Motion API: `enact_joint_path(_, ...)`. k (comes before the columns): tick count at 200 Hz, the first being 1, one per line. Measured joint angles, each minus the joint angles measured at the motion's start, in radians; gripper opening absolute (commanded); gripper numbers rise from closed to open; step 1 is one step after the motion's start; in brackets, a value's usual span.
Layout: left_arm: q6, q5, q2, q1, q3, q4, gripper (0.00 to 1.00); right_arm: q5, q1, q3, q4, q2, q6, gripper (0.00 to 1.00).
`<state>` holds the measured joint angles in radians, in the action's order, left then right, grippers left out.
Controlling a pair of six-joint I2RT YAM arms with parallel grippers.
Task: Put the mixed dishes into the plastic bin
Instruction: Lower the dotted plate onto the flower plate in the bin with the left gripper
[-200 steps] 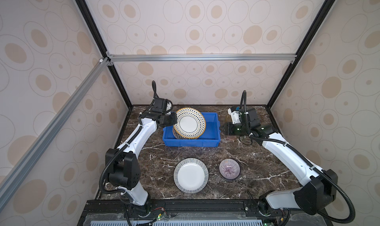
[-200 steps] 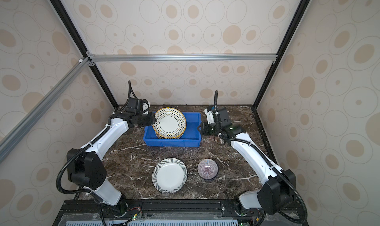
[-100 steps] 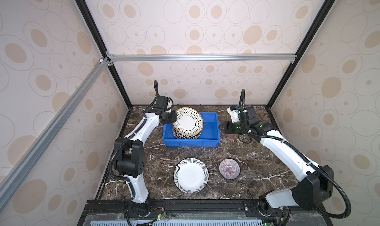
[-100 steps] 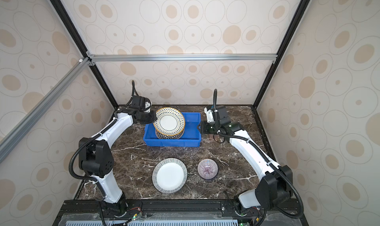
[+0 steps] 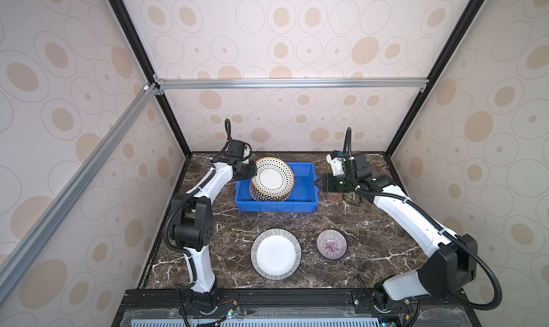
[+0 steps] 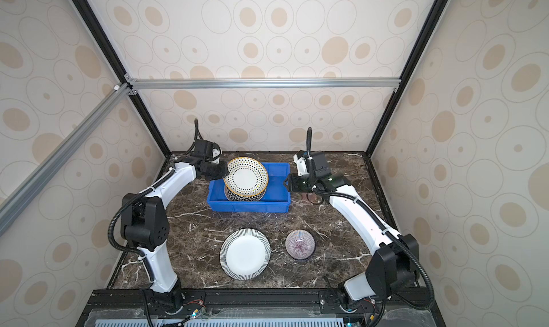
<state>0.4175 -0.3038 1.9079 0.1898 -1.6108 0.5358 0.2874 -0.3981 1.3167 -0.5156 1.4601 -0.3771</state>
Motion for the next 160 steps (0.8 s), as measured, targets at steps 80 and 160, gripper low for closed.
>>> enact_joint_path(80,0.0,0.006,0.037,0.0,0.028,-0.027,0.0,0.015,0.0,0.006,-0.001,0.021,-0.001,0.44)
enact_joint_path(160,0.001,0.018,0.039,-0.001,0.079,-0.047,0.0,0.034,0.0,0.009,0.0,0.038,-0.008,0.44)
